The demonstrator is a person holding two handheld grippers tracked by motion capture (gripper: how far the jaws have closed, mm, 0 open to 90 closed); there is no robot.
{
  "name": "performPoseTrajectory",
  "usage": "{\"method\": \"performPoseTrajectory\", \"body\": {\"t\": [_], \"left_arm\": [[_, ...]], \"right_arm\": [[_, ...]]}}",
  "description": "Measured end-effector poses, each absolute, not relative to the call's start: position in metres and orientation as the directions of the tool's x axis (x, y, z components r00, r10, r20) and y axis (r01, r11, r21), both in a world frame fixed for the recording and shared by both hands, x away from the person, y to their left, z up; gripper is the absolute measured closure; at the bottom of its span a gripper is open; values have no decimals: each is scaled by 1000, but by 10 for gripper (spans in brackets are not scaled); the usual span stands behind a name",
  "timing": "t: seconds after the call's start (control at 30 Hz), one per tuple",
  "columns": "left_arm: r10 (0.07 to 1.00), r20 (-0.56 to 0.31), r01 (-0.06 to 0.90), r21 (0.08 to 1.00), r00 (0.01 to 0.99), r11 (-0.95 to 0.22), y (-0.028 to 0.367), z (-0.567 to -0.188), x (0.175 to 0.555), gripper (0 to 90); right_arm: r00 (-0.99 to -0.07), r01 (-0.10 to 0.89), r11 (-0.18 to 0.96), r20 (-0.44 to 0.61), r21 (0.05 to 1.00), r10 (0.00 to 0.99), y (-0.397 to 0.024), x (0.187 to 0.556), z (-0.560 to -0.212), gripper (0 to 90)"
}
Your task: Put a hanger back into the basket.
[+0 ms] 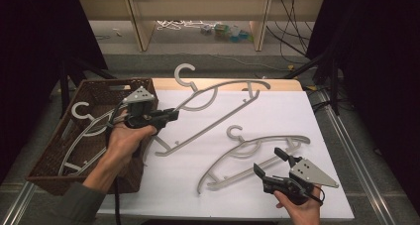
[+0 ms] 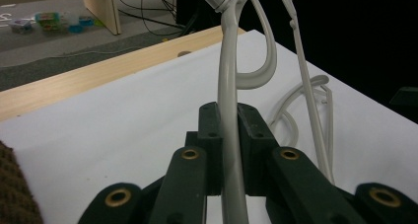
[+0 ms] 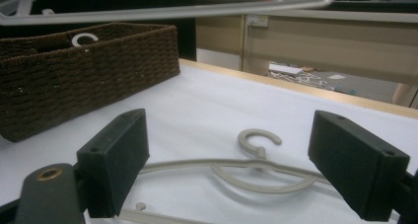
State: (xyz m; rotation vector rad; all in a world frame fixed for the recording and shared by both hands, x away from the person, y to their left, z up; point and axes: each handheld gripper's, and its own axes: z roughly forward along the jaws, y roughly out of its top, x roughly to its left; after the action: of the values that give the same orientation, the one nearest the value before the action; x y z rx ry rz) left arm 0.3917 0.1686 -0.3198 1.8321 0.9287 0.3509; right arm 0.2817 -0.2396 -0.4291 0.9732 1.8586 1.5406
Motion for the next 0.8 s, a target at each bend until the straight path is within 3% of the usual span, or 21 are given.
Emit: {"method": "performPoseTrajectory", "body": {"t": [0.8], "left_arm": [[847, -144, 432, 895, 512, -109, 270, -308, 378, 820]], "right_arm": [[-599, 200, 102, 39, 974, 800, -240, 282, -429, 165]]}}
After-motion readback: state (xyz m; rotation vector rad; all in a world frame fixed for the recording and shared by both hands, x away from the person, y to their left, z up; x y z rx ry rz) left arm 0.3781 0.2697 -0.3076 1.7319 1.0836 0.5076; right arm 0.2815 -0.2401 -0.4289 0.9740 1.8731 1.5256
